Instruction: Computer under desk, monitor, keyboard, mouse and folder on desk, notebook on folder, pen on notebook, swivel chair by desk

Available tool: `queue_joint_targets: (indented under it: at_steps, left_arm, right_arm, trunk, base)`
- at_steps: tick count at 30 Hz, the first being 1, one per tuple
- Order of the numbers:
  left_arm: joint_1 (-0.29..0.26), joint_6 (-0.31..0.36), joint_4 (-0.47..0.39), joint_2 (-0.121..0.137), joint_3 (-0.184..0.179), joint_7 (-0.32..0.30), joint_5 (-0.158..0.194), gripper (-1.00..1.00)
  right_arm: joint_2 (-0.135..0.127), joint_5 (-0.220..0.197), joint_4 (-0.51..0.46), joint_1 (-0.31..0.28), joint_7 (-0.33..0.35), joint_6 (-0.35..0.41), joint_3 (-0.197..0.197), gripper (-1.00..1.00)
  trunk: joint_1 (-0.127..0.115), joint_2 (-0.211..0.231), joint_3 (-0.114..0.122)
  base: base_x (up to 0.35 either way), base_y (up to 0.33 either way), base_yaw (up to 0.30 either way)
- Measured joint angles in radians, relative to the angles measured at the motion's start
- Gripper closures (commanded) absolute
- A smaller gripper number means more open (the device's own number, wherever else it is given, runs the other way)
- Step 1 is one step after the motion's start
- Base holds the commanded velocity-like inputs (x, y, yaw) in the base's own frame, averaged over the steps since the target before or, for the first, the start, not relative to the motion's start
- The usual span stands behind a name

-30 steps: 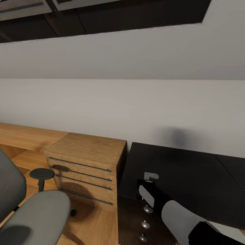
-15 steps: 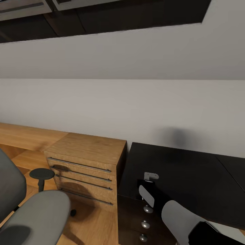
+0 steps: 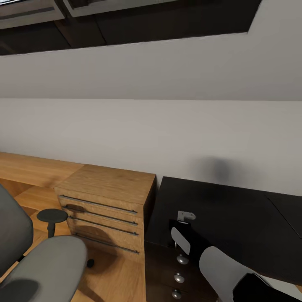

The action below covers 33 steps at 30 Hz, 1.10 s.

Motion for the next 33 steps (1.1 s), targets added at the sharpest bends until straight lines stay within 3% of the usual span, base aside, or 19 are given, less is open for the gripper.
queue_joint_targets:
  at_steps: [5, 10, 14, 16, 20, 24, 33]
  left_arm:
    - [0.0, 0.001, 0.001, 0.0, 0.0, 0.0, 0.0, -1.0]
    - [0.0, 0.001, 0.001, 0.0, -0.001, 0.0, 0.0, -1.0]
    - [0.0, 0.002, 0.002, 0.0, -0.002, 0.001, 0.0, -1.0]
    - [0.0, 0.003, 0.003, 0.0, -0.001, 0.001, 0.0, -1.0]
    - [0.0, 0.004, 0.004, 0.001, -0.001, 0.0, -0.001, -1.0]
    - [0.0, 0.004, 0.004, 0.0, -0.002, -0.001, -0.001, -1.0]
    - [0.0, 0.003, 0.004, 0.001, 0.0, 0.003, 0.0, -1.0]
  right_arm:
    - [-0.007, 0.0, -0.077, 0.0, -0.005, 0.007, 0.0, 1.0]
    - [-0.046, -0.001, -0.219, 0.002, -0.067, 0.041, 0.0, 1.0]
    - [-0.082, -0.004, -0.408, 0.013, -0.181, 0.075, 0.001, 1.0]
    - [-0.105, -0.005, -0.543, 0.053, -0.254, 0.106, 0.003, 1.0]
    - [-0.118, -0.005, -0.713, 0.13, -0.312, 0.144, 0.006, 1.0]
    - [-0.122, -0.005, -0.777, 0.156, -0.326, 0.156, 0.005, 1.0]
    - [-0.115, -0.005, -0.809, 0.168, -0.331, 0.152, 0.006, 1.0]
  trunk:
    - [-0.019, 0.035, 0.016]
    - [-0.038, 0.07, 0.031]
    - [-0.054, 0.098, 0.044]
    - [-0.061, 0.112, 0.05]
    - [-0.077, 0.14, 0.063]
    - [-0.092, 0.168, 0.075]
    - [-0.092, 0.168, 0.075]
  base:
    - [0.0, 0.0, 0.0]
    - [0.0, 0.0, 0.0]
    - [0.0, 0.0, 0.0]
    - [0.0, 0.0, 0.0]
    - [0.0, 0.0, 0.0]
    - [0.0, 0.0, 0.0]
    - [0.0, 0.0, 0.0]
